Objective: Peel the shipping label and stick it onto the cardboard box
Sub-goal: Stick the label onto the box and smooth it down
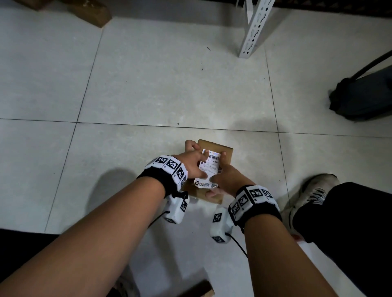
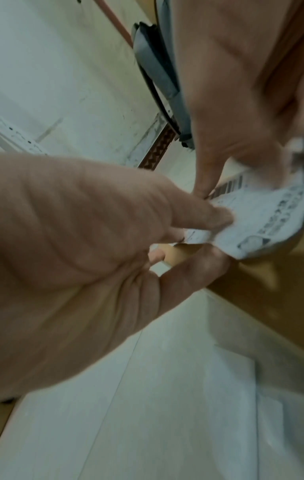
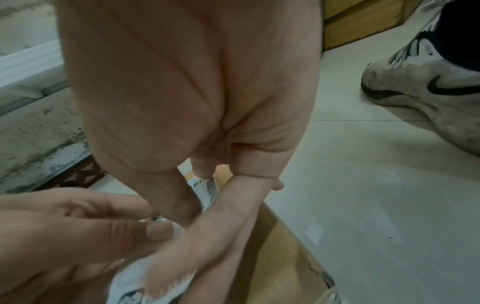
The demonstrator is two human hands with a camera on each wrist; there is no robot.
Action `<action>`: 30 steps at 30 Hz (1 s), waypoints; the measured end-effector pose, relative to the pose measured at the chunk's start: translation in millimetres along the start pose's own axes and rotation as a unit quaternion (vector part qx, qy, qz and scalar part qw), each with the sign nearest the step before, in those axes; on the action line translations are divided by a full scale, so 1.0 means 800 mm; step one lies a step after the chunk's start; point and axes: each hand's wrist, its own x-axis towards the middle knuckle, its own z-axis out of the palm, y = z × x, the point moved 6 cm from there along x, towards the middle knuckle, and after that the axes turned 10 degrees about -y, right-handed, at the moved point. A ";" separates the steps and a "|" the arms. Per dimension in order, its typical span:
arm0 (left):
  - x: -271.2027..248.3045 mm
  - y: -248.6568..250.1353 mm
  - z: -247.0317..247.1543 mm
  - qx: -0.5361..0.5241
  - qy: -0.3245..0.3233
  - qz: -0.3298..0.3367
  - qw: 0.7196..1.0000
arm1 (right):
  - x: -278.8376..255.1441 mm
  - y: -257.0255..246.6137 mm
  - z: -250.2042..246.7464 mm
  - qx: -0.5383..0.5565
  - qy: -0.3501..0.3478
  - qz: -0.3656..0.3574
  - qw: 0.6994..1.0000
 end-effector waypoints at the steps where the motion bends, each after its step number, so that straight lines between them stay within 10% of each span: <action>1: -0.001 -0.001 0.000 -0.008 0.005 -0.001 1.000 | -0.002 -0.001 0.001 -0.045 0.007 0.001 0.999; 30: -0.041 0.002 0.007 0.070 -0.090 -0.068 0.991 | -0.034 0.000 0.007 -0.156 0.043 -0.036 0.986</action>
